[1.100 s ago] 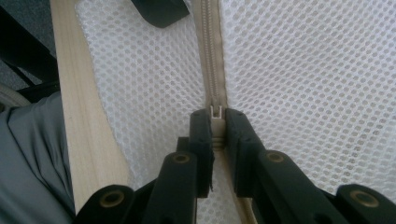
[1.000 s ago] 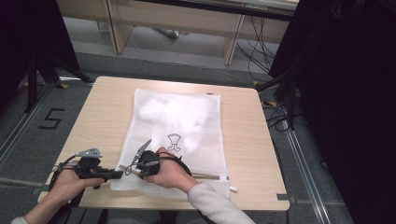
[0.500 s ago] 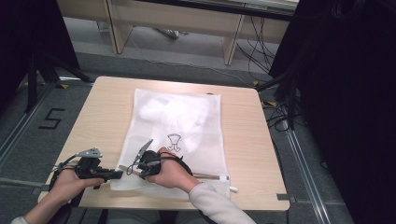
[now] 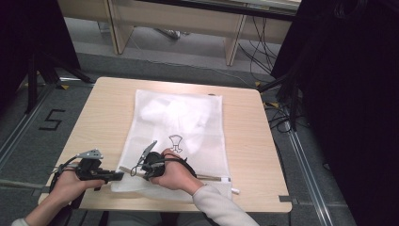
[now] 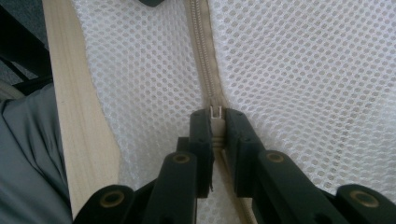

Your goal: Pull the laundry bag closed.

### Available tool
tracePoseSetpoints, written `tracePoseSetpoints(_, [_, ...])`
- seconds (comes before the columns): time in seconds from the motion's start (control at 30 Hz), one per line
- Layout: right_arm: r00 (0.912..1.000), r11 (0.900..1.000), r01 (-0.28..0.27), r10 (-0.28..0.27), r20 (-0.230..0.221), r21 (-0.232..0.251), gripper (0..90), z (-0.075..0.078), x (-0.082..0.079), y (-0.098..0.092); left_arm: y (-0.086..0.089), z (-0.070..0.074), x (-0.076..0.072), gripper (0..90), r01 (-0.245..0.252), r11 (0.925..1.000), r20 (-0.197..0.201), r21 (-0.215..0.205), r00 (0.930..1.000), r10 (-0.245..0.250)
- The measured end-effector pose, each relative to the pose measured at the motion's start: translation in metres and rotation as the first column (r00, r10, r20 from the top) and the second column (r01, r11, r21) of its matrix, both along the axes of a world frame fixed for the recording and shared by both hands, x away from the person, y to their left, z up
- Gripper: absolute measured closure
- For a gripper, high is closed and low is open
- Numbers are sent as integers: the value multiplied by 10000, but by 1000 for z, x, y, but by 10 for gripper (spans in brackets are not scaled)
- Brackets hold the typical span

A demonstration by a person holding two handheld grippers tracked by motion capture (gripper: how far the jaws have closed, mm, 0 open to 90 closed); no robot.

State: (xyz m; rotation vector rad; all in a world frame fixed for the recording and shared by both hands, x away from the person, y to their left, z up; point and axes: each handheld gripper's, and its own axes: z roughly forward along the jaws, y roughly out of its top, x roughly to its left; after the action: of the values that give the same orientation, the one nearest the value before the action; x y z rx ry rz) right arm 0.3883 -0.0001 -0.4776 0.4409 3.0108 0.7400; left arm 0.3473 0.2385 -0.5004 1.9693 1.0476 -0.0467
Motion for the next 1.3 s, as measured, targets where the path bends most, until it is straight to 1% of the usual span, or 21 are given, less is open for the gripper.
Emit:
tracePoseSetpoints(0.07, [9997, 9998, 218, -218, -88, -11, 826, 1, -1, 0, 0, 0, 0, 849, -5, 10000, 18, 27, 10000, 5])
tracePoseSetpoints(0.17, [9999, 9999, 92, -92, -40, 43, 826, 1, -1, -1, 0, 0, 0, 849, -18, 10000, -9, 21, 10000, 18])
tracePoseSetpoints(0.27, [9999, 9999, 104, -104, 5, 15, 826, 1, -1, -1, 0, 0, 0, 849, -42, 10000, -6, -8, 10000, 42])
tracePoseSetpoints(0.3, [10000, 10000, 83, -83, 27, 13, 826, 2, -1, -1, 0, 0, 0, 849, -95, 10000, -10, -6, 10000, 95])
tracePoseSetpoints(0.33, [9999, 9999, 106, -106, 16, 2, 827, 2, -1, -2, -1, -1, 0, 848, -262, 9996, 101, -145, 9996, 264])
tracePoseSetpoints(0.37, [9999, 9999, 128, -128, 93, -37, 827, 2, -2, -2, 0, -1, 0, 849, -228, 9997, 82, -92, 9997, 229])
tracePoseSetpoints(0.43, [9998, 9999, 170, -170, -39, 30, 826, 2, -2, -2, -1, -1, 0, 849, -250, 9996, 79, -119, 9997, 251])
tracePoseSetpoints(0.5, [9998, 9998, 180, -180, 49, -34, 827, 2, -1, -3, 0, -1, 0, 849, -231, 9997, 78, -101, 9997, 232])
tracePoseSetpoints(0.6, [9997, 9997, 222, -222, -69, 52, 826, 2, -2, -4, -1, -1, 0, 849, -252, 9996, 75, -139, 9997, 253])
tracePoseSetpoints(0.63, [9999, 9999, 155, -155, -67, 32, 826, 3, -1, -4, 0, -1, 0, 849, -235, 9997, 88, -82, 9997, 236])
tracePoseSetpoints(0.67, [9999, 9999, 109, -109, -30, -17, 826, 3, -1, -5, 0, -1, 0, 849, -264, 9997, 52, -18, 9996, 264])
tracePoseSetpoints(0.7, [9998, 9998, 185, -185, 10, -62, 827, 3, -1, -5, 1, -1, 0, 848, -108, 9999, -70, -13, 9999, 108])
tracePoseSetpoints(0.73, [9999, 9999, 138, -138, -24, -11, 827, 2, -1, -6, 1, -1, 1, 849, -105, 9999, -61, -13, 9999, 105])
tracePoseSetpoints(0.77, [9996, 9996, 276, -276, 14, -67, 827, 2, -1, -7, 1, -1, 0, 849, -129, 9999, -47, 19, 9999, 129])
tracePoseSetpoints(0.93, [9994, 9994, 347, -347, -18, -65, 827, 2, 0, -12, 0, -1, 0, 849, -148, 9999, -73, 2, 9999, 148])
tracePoseSetpoints(0.97, [9994, 9994, 335, -335, -1, -113, 827, 3, 0, -13, 0, -1, 0, 849, -146, 9999, -76, 54, 9999, 146])
tracePoseSetpoints(1.0, [9997, 9997, 226, -226, 10, -111, 826, 2, 1, -13, -1, -2, 0, 849, -301, 9995, 67, -97, 9995, 302])
tracePoseSetpoints(1.07, [9994, 9994, 341, -341, -22, -48, 826, 2, 1, -14, -1, -2, 0, 849, -302, 9995, 60, -78, 9995, 302])
tracePoseSetpoints(1.2, [9998, 9997, 211, -211, 17, -76, 826, 2, 1, -13, -1, -2, 0, 849, -308, 9995, 61, -82, 9995, 309])
tracePoseSetpoints(1.23, [9997, 9997, 246, -246, 16, -84, 826, 3, 1, -14, 0, -1, 0, 848, -247, 9996, 1, 102, 9997, 247])
tracePoseSetpoints(1.3, [9993, 9993, 372, -373, -69, -85, 826, 4, 0, -14, 0, -1, 0, 848, -139, 9999, -89, 56, 9999, 139])
